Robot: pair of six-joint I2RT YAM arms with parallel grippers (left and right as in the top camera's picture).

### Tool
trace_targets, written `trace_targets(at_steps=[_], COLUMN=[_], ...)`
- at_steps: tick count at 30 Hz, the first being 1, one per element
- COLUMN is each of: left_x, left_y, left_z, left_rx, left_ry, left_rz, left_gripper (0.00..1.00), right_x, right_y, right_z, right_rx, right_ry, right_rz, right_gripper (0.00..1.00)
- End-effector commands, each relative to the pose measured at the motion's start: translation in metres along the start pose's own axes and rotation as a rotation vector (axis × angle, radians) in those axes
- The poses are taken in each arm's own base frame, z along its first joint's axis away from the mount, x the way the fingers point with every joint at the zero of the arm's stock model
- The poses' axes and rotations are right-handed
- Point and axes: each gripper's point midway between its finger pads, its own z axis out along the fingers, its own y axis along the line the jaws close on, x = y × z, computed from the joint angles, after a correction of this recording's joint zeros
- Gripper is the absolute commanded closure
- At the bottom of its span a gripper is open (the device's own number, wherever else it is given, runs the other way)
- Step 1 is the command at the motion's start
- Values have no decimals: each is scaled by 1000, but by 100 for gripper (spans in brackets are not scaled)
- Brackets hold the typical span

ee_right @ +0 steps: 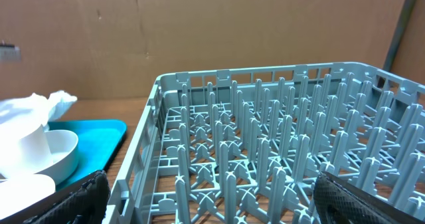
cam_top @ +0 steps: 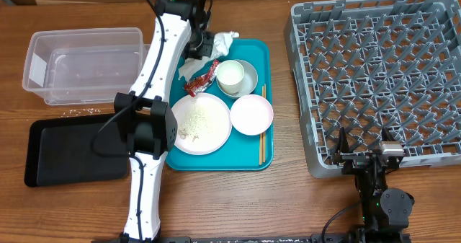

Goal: Sort waste into correct bins and load items into the dishwasher
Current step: 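Carry the tissue left and release it into the clear plastic bin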

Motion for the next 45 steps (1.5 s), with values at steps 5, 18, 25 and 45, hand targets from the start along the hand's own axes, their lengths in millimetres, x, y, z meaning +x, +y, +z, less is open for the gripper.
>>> trace_targets(at_steps=[5,18,25,45], left_x=[-9,-26,-29,23], left_y=[-3,3,37,187], left_z=[-12,-64,-114,-135], left_rx=[30,11,-24,27], left_ry=[-35,-148,-239,-166], left_rz=[-32,-108,-279,-1090], left_gripper=[96,96,96,96], right_x=[1,1,1,1], right_y=[0,0,0,0], right_z=[0,0,0,0], right_rx=[-2,-2,-2,-2], right_ry=[-7,-7,-7,-7], right_rz=[3,3,3,3], right_gripper=[0,0,0,0])
